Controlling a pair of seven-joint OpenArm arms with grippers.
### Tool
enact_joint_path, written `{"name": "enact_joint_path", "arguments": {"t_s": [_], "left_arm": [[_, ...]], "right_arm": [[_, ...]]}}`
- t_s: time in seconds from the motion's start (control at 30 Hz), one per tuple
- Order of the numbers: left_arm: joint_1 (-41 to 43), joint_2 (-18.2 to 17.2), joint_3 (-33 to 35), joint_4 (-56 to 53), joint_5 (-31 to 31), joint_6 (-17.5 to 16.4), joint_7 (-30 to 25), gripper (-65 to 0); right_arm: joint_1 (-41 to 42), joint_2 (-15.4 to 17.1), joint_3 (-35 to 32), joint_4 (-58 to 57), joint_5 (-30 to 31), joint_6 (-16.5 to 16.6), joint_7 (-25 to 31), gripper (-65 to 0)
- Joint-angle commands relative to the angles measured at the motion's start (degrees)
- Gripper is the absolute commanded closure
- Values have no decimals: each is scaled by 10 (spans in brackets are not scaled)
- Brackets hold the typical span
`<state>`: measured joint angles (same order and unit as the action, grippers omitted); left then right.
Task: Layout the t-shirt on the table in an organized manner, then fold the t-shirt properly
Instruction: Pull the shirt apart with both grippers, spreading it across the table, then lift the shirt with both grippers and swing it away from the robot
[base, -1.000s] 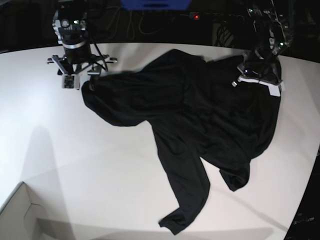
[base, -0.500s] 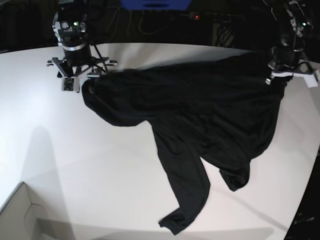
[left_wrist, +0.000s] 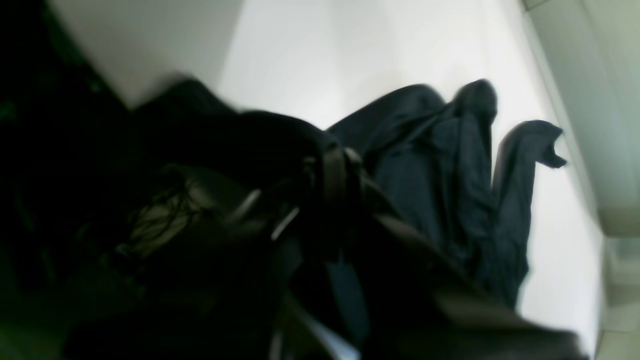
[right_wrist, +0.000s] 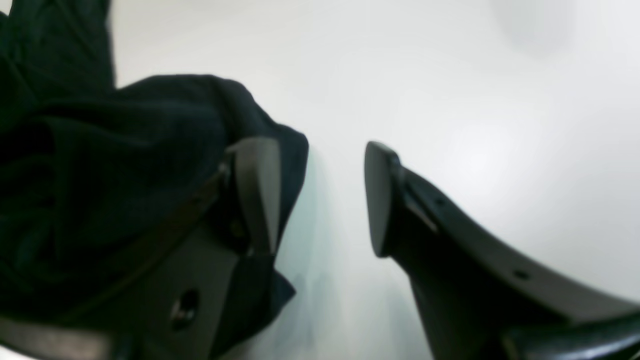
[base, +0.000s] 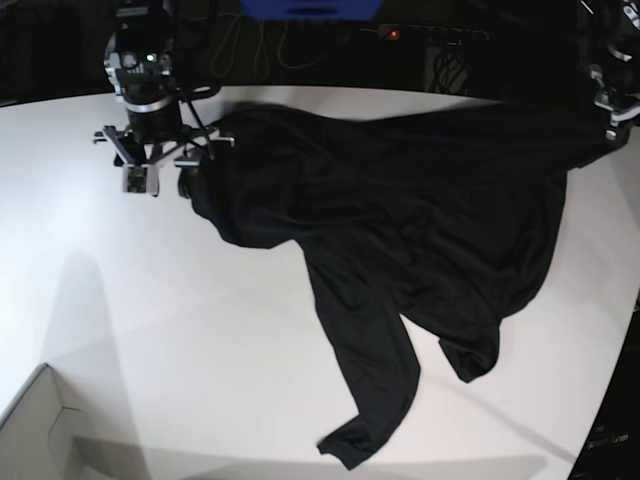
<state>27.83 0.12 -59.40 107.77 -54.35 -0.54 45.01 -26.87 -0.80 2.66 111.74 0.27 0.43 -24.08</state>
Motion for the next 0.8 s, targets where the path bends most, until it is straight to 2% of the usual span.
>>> {"name": "enact_joint_path", "arguments": {"t_s": [0.0, 0.3, 0.53, 0.77], "left_arm": [[7, -5, -3, -2, -16, 2, -6, 0], [5, -10, -1, -43, -19, 2, -6, 0], [-11, -10, 0, -42, -16, 2, -6, 0], [-12, -10, 0, -42, -16, 2, -6, 0]], "right_arm": [[1, 0, -8, 9, 1, 1, 15, -283], [33, 2, -97, -9, 1, 1, 15, -288], [114, 3, -100, -113, 0, 1, 14, -429], [182, 20, -98, -197, -2, -1, 14, -436]]}}
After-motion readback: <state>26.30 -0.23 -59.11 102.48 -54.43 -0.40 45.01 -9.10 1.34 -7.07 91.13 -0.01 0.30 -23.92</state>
